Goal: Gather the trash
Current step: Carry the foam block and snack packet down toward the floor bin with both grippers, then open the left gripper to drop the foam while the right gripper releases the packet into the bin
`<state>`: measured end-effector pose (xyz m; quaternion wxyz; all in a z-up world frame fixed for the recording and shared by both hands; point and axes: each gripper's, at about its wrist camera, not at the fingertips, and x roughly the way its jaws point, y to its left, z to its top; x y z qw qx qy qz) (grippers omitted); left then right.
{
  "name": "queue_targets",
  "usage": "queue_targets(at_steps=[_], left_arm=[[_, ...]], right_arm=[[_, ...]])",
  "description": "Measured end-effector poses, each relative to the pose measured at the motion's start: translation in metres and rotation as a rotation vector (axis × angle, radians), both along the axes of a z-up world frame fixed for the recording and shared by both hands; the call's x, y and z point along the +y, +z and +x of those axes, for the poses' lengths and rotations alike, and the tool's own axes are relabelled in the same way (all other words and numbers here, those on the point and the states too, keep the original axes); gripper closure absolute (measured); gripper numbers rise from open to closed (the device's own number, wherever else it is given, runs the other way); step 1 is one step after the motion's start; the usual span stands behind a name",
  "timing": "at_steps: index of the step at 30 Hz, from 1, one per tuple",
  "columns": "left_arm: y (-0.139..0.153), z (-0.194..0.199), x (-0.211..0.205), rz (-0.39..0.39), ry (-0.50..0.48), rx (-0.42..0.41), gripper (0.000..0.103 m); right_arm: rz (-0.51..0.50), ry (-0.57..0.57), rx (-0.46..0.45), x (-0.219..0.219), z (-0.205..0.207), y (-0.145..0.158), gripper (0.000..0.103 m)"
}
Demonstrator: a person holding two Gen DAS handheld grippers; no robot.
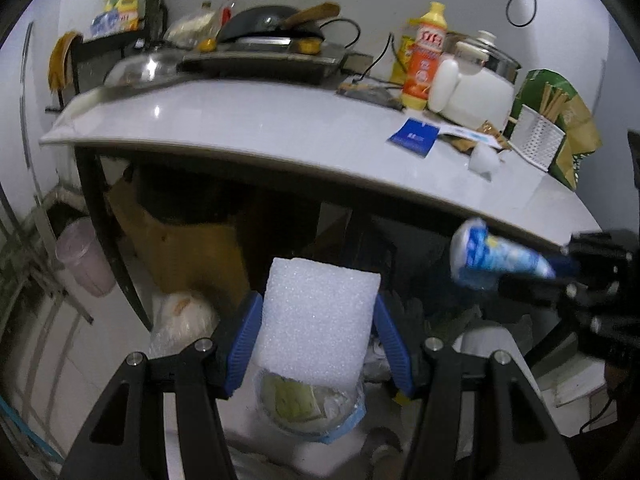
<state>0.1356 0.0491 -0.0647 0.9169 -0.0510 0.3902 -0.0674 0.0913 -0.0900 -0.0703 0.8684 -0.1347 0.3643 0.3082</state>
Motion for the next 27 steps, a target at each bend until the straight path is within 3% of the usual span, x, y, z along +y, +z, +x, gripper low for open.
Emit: queue_targets(at_steps=[16, 27], left_arm=[[-0.091, 0.012, 0.001, -0.071, -0.004, 0.197, 0.045], [-0.147, 0.036, -0.009, -0.135, -0.026, 0.326, 0.044]], right_arm=[[-0.066, -0.009, 0.189, 0.021, 0.024, -0.092, 0.089], [-0.098, -0.028, 0.267, 0.030, 0.049, -0.125, 0.089]])
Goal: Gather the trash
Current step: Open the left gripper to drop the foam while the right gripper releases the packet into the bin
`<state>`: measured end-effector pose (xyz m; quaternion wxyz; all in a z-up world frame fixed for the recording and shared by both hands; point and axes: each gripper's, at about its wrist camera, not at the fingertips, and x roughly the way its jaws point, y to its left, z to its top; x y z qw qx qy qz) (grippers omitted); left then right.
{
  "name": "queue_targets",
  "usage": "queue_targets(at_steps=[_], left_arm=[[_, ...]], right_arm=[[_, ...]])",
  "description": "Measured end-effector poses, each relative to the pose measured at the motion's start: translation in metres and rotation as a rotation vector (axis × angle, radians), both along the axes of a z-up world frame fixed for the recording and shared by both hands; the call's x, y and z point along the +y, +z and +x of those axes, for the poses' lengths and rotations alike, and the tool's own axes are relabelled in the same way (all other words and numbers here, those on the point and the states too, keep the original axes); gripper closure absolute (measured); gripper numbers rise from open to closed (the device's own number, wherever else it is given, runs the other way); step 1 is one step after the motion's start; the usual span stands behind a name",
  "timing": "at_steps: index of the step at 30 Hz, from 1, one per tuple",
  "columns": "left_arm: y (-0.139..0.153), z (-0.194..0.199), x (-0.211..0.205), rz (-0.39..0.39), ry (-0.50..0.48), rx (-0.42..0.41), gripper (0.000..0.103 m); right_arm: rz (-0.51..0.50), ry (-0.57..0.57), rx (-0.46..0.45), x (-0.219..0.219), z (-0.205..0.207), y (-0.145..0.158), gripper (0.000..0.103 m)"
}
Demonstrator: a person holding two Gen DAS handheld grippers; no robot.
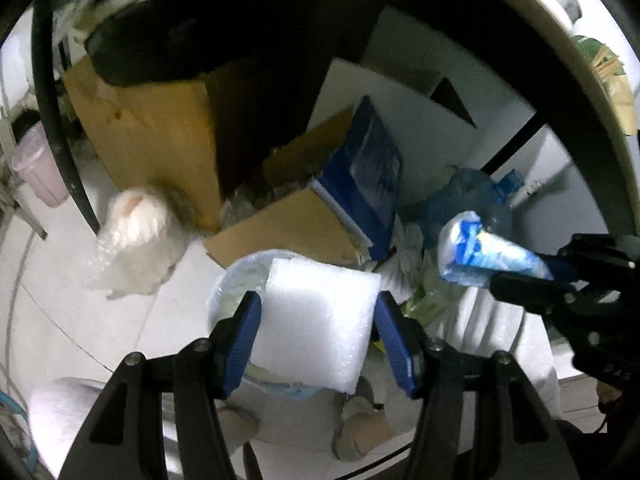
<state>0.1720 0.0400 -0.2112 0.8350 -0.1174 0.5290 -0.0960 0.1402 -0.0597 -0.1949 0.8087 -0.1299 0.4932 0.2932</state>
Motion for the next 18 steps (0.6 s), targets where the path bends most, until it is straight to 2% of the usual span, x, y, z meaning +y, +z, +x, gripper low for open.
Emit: queue_targets(at_steps=[8, 11, 18], left_arm=[[-0.044, 0.017, -0.001, -0.022, 0.033, 0.128, 0.041], [-0.052, 0.021, -0.002, -0.021, 0.028, 0.145, 0.034], [-0.059, 0.020, 0.005, -0.027, 0.052, 0.156, 0.032]], right_arm=[[-0.018, -0.029, 0.047, -0.008, 0.012, -0.012, 0.089], [-0.028, -0.027, 0.056, -0.008, 0.020, -0.018, 0.089], [-0.043, -0.022, 0.067, -0.002, 0.034, -0.029, 0.089]])
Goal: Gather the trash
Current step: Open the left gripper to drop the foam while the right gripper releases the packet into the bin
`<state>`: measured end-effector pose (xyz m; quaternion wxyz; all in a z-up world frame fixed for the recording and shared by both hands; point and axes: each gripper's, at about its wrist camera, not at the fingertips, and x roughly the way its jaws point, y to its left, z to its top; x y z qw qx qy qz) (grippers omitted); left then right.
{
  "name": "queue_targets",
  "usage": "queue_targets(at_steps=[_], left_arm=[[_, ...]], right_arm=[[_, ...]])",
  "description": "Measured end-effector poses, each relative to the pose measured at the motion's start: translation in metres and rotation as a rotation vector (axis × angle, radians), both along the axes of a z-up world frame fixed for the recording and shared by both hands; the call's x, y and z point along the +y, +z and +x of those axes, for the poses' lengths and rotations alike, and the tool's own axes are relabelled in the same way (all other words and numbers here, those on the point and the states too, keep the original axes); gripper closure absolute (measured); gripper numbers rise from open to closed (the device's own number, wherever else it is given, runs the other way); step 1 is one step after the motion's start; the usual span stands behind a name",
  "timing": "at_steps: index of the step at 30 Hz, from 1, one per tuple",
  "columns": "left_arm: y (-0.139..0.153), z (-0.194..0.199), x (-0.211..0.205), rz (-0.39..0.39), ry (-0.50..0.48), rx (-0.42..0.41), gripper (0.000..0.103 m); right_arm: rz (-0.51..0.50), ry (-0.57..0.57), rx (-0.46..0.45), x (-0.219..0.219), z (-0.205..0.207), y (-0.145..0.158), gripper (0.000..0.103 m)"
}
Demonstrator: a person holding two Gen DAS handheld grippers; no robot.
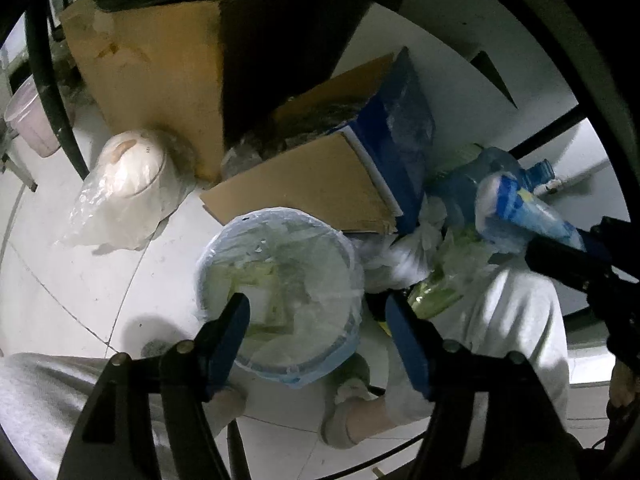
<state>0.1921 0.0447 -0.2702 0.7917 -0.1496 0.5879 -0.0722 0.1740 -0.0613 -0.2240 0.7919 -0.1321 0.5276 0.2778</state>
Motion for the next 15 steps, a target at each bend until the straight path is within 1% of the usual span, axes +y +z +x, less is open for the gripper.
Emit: queue_targets(at_steps=[7, 12, 15], left_arm=[[0.006, -0.005, 0.026, 0.016, 0.065, -0.021, 0.032], [0.011, -0.007, 0.042, 0.047, 0.103, -0.044, 0.032], [0.016, -0.011, 0.053, 0.060, 0.134, -0.074, 0.032]], right_arm=[[-0.011, 0.022, 0.019, 0.017, 0.010, -0.015, 0.089], [-0.018, 0.040, 0.031, 0.029, 0.014, -0.022, 0.089], [-0.021, 0.038, 0.037, 0.035, 0.017, -0.026, 0.088]])
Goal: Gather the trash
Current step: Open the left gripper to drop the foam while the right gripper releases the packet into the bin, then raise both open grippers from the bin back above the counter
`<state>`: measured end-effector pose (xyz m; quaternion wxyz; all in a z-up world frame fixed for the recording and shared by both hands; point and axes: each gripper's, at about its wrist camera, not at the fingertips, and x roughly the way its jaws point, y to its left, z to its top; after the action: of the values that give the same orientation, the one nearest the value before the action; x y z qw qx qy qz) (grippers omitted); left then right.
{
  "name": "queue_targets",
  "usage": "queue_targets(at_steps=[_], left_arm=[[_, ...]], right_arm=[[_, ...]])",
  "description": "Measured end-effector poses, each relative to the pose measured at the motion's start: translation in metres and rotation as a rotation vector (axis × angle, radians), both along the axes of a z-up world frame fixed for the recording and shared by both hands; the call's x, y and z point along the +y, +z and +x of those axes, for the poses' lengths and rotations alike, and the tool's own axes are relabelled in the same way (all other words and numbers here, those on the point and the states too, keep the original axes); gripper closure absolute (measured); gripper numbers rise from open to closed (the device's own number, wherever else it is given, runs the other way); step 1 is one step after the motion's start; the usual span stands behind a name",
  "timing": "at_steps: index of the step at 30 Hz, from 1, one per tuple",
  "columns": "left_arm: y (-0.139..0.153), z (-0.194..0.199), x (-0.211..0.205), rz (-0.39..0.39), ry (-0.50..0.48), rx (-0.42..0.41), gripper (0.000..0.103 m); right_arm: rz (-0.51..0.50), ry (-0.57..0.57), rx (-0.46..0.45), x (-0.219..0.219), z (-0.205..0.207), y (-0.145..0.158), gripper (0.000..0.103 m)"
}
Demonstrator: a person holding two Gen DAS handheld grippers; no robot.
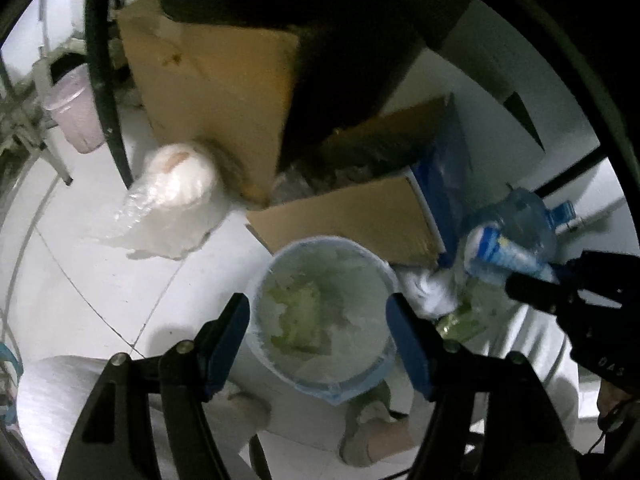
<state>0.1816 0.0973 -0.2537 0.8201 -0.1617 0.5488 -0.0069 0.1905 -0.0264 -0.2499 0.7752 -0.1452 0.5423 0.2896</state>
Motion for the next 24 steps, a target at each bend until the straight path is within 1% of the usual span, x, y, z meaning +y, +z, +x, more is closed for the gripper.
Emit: queue_targets(at_steps=[2, 6, 8, 16, 24], left_arm=[[0.002, -0.002, 0.006, -0.008, 0.018, -0.014, 0.032], [0.009, -0.005, 0.014, 0.009, 0.029, -0.046, 0.032], [0.013, -0.006, 0.016, 0.023, 0.032, -0.063, 0.032], [0.022, -0.011, 0.015, 0.090, 0.044, -0.105, 0.032], [0.030, -0.020, 0.014, 0.083, 0.056, -0.123, 0.032]], right_arm=[[0.000, -0.005, 0.003, 0.003, 0.002, -0.001, 0.088], [-0.009, -0.013, 0.002, 0.011, 0.004, -0.003, 0.084], [-0.013, -0.017, 0.003, 0.013, 0.005, -0.004, 0.076], [-0.011, 0.001, -0.001, 0.016, 0.001, 0.000, 0.075], [-0.004, 0.007, -0.029, 0.010, -0.008, 0.009, 0.075]])
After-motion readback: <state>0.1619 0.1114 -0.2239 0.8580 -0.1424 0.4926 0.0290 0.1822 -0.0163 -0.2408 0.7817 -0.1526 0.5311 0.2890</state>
